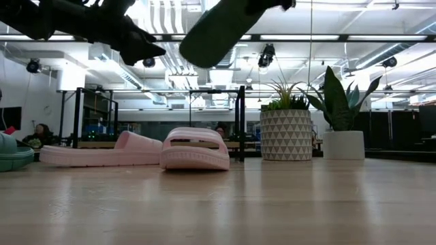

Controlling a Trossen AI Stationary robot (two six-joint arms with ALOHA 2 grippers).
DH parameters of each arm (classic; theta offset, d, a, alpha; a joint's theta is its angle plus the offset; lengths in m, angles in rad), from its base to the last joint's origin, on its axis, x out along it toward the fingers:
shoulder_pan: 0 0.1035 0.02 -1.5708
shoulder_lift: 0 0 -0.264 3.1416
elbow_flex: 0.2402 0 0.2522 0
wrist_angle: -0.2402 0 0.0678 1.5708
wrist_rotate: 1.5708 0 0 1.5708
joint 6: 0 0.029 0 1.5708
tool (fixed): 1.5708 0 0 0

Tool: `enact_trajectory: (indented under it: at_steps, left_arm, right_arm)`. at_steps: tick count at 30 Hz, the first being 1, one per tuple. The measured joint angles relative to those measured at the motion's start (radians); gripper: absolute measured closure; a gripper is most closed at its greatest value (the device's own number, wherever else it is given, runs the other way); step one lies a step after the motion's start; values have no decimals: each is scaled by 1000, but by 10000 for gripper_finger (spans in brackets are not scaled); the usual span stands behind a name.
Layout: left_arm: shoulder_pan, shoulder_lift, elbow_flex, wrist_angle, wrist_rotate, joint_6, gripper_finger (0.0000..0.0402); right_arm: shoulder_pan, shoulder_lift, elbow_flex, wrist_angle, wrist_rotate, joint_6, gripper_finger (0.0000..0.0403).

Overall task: Pick and place slides into the shelf
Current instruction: Put the right green slide into the shelf

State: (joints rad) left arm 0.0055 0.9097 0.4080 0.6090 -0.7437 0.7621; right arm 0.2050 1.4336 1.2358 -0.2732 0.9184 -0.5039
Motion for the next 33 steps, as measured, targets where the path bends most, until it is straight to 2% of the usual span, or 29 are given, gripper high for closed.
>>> enact_trajectory:
  at_steps: [4, 9, 14, 21, 33]
  left_arm:
    - [-1, -40, 0, -53, -4, -63, 95]
    - [-1, -109, 0, -130, -18, -142, 95]
    - [-1, -173, 0, -210, -27, -186, 95]
    - [-1, -242, -1, -333, -32, -235, 95]
    - [-1, -296, -2, -389, -32, -236, 95]
  right_arm:
    - [-46, 74, 7, 60, 46, 6, 352]
    - [-79, 187, 84, 67, 133, 7, 352]
    - [-103, 299, 176, 59, 138, -1, 352]
    - [-156, 437, 272, -47, 173, 13, 352]
    - [-204, 580, 299, -91, 178, 22, 353]
